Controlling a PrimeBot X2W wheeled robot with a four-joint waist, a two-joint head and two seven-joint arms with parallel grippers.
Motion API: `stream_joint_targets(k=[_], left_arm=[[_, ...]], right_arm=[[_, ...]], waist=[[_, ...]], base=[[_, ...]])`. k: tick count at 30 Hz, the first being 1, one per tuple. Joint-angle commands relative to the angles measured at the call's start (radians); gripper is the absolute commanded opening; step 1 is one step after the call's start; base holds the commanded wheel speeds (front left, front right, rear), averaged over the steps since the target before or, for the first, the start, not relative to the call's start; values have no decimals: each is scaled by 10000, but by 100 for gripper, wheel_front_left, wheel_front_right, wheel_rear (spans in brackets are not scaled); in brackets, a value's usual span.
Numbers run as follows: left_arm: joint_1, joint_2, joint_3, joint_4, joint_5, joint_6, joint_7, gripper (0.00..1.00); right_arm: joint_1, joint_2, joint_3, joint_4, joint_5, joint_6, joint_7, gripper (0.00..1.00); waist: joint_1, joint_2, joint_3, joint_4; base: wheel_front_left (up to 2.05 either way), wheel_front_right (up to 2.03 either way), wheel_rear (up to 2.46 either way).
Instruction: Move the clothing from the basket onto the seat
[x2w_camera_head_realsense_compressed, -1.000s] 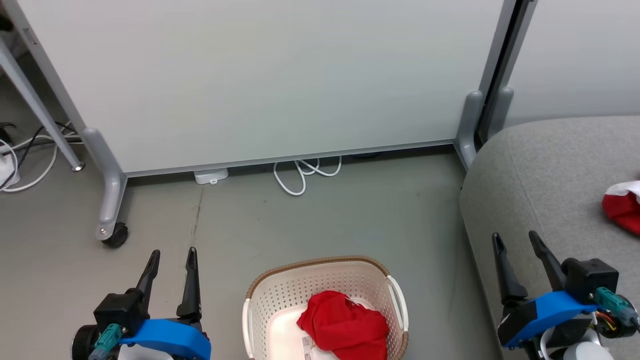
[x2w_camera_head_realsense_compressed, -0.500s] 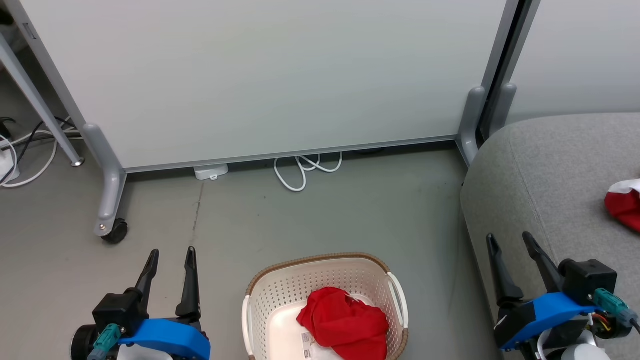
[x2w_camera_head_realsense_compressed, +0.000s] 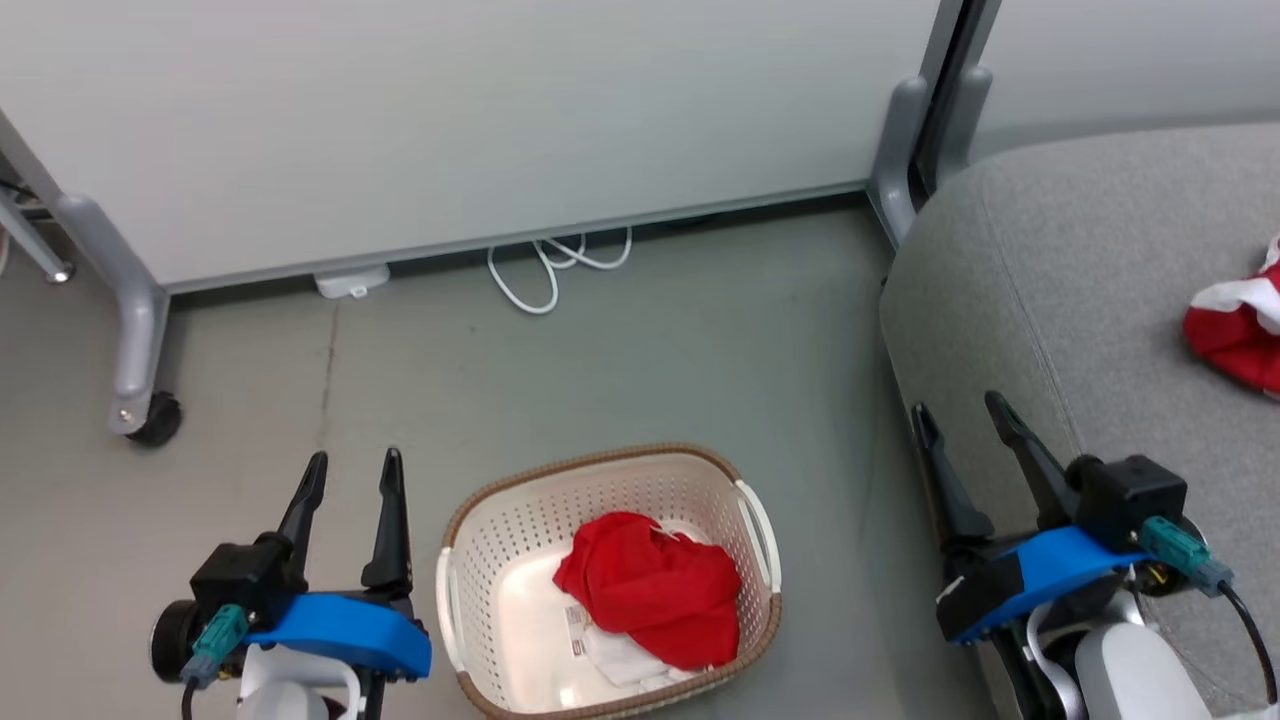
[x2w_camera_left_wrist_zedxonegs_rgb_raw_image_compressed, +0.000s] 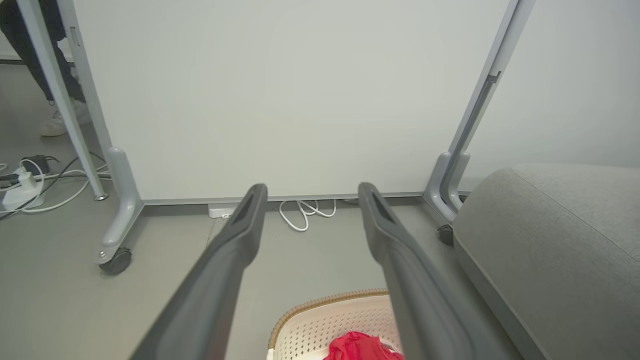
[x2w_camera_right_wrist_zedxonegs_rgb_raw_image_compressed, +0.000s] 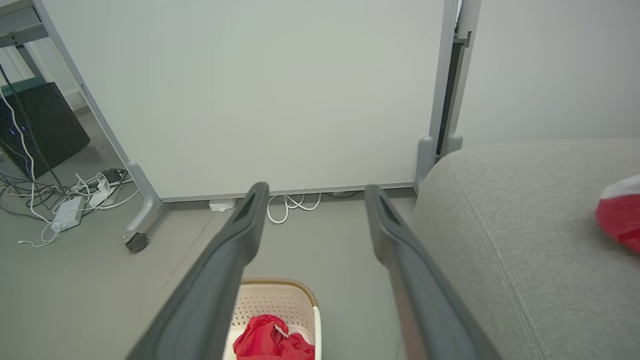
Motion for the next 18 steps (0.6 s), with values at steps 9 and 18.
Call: stream_joint_targets(k=[9, 18], left_arm=[[-2296, 297, -1162, 1055, -133, -23, -29, 100], [-4298, 1014, -3050, 2753, -331, -24, -29, 100]], right_arm=[[-1759, 14, 749, -434, 196, 1, -199, 100], [-2957, 16, 1255, -412, 592, 1, -694, 100]], waist=[[0, -1, 3714, -1427], [0, -1, 6026, -2287]], base=[[0, 0, 0], [0, 0, 0]])
